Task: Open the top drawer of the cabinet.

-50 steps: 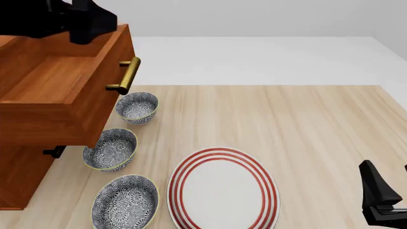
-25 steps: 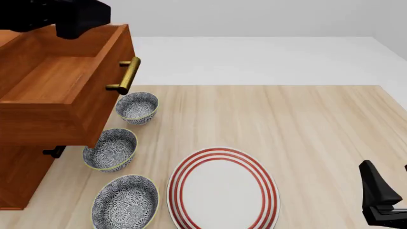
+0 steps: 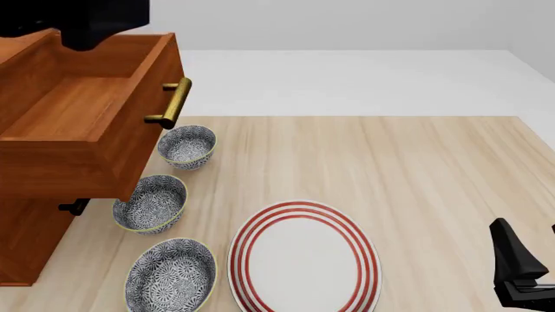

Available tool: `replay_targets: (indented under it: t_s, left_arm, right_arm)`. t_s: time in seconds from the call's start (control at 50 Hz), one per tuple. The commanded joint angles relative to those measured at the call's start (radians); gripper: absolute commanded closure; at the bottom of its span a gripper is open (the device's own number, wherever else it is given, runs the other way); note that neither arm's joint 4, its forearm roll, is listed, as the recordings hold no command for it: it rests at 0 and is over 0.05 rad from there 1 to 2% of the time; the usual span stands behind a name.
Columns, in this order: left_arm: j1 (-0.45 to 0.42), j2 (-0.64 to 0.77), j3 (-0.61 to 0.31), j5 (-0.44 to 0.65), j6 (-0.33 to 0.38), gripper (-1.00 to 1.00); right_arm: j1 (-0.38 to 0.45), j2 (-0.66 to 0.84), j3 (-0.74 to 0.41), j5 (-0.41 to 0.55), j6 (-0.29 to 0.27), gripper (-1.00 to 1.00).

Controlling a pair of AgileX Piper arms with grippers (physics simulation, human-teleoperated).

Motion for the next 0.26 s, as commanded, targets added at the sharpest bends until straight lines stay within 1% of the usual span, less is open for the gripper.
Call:
replay_targets:
  t_s: [0.02, 0.26]
  left_arm:
    - [-0.022, -0.008, 0.003, 0.004, 0.001, -1.00]
    - [-0.031, -0.006, 0.020, -0.002, -0.010, -1.00]
  right_arm:
    - [0.000, 0.000, 0.000, 0.000, 0.000, -1.00]
    - [0.000, 0.000, 0.000, 0.000, 0.000, -1.00]
